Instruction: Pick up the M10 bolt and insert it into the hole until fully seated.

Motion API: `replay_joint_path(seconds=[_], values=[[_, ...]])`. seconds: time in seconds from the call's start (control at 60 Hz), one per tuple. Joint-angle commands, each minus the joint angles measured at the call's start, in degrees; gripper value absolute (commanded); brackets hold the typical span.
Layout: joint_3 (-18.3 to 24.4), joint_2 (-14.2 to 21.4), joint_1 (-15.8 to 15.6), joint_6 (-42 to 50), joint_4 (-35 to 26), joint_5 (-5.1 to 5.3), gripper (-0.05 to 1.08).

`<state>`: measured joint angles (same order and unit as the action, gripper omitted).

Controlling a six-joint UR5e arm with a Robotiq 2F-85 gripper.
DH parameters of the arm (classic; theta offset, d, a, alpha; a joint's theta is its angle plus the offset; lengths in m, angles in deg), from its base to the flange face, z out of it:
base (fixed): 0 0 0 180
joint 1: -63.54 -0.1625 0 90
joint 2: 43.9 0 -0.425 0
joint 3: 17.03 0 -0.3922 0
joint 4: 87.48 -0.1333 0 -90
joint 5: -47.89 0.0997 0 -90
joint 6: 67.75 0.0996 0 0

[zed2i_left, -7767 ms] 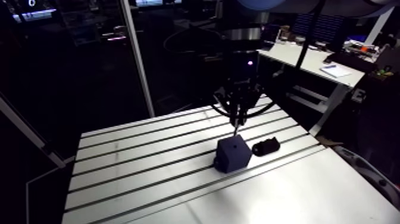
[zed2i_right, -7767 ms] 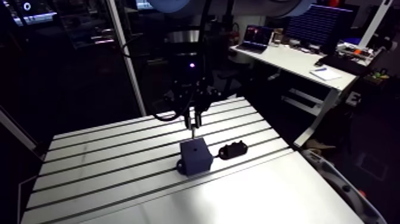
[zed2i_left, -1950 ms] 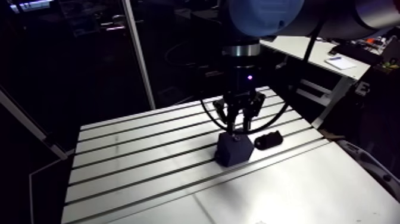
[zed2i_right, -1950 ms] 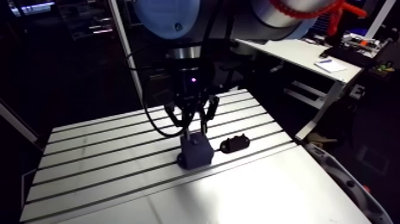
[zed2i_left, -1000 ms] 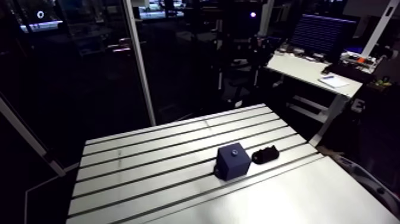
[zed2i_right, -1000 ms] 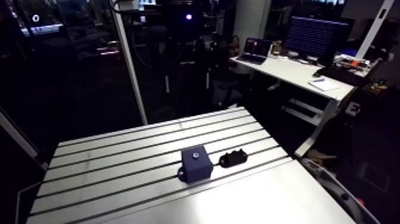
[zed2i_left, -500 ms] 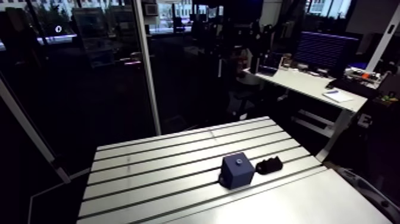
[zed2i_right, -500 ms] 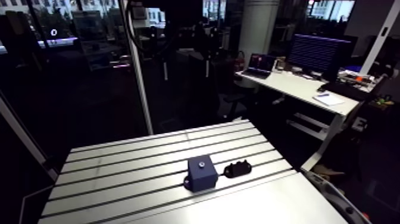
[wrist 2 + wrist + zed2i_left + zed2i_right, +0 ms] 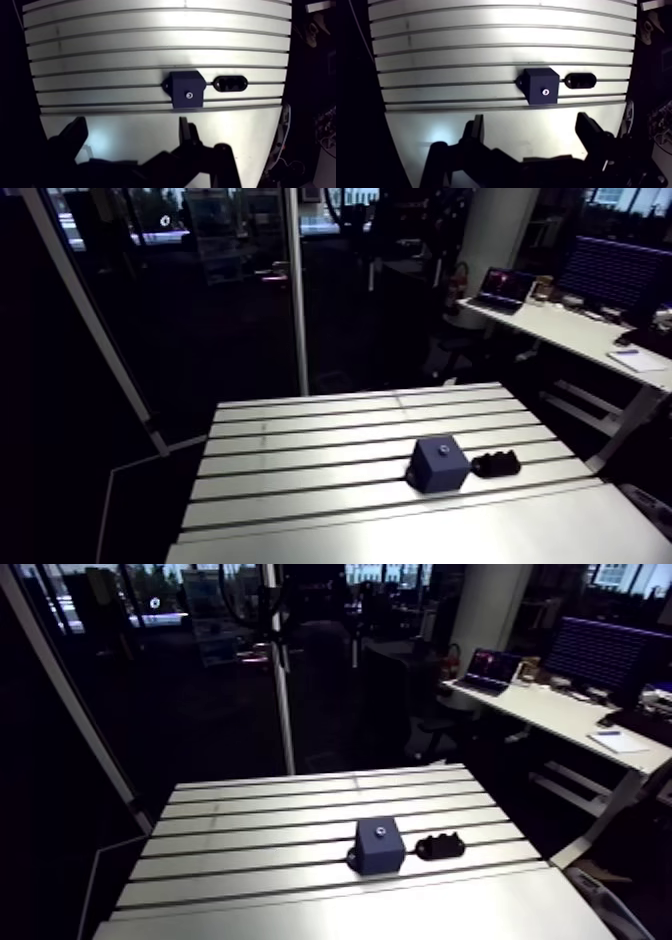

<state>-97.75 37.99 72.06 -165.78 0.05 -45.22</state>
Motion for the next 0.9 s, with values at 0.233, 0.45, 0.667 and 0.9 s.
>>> replay_joint_path(seconds=[0.233, 0.45, 0.667, 0.9], values=[[0.89, -0.73, -2.37, 1.65, -1.86, -0.35, 0.01], [1.12, -0.99, -2.46, 1.23, -2.06, -0.54, 0.01], [0.97, -1.69, -2.45, 1.21, -1.89, -0.3, 0.01], [0.53, -1.79, -2.46, 1.21, -1.8, -0.19, 0.01]])
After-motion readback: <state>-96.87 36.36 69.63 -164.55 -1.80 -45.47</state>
